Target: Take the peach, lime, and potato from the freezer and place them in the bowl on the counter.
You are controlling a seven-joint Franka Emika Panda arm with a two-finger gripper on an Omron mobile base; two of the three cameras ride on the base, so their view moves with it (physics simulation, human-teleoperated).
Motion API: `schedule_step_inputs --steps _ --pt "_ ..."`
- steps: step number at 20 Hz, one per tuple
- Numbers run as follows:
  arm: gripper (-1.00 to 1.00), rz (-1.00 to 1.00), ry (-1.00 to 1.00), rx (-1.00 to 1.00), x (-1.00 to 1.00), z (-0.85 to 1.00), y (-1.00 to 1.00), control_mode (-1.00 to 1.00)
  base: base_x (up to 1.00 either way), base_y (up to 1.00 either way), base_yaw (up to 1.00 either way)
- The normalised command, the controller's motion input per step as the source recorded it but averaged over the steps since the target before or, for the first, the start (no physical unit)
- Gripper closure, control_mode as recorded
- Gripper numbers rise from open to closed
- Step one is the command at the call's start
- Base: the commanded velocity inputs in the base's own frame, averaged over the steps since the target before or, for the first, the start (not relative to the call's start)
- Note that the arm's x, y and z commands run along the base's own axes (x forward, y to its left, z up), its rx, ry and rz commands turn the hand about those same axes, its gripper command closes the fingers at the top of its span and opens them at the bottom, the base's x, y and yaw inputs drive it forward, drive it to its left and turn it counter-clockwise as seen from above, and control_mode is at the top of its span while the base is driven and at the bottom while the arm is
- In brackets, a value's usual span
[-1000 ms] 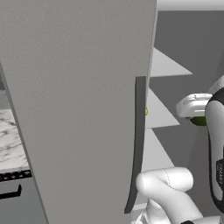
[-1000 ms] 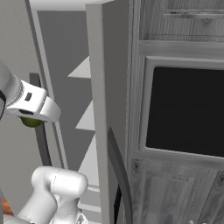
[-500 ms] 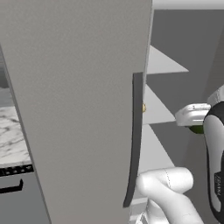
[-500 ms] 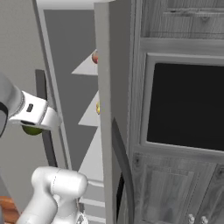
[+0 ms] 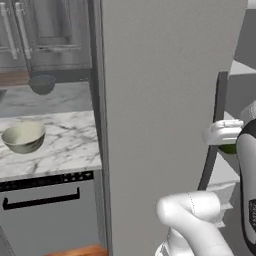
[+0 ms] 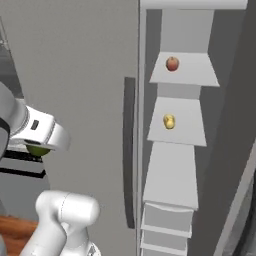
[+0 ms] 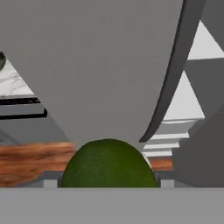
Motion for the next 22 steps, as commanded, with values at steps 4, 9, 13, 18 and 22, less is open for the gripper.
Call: schedule_step_inputs --steps 4,9,13,18,22 --pt "1.00 0.00 0.00 0.00 0.00 0.00 0.00 1.00 0.00 1.00 0.00" --pt "1.00 0.00 0.00 0.00 0.00 0.00 0.00 1.00 0.00 1.00 0.00" --pt "1.00 0.00 0.00 0.00 0.00 0.00 0.00 1.00 0.06 1.00 0.00" --pt "1.00 0.00 0.00 0.00 0.00 0.00 0.00 1.00 0.25 0.74 0.00" --pt "1.00 0.00 0.00 0.00 0.00 0.00 0.00 1.00 0.41 0.36 0.00"
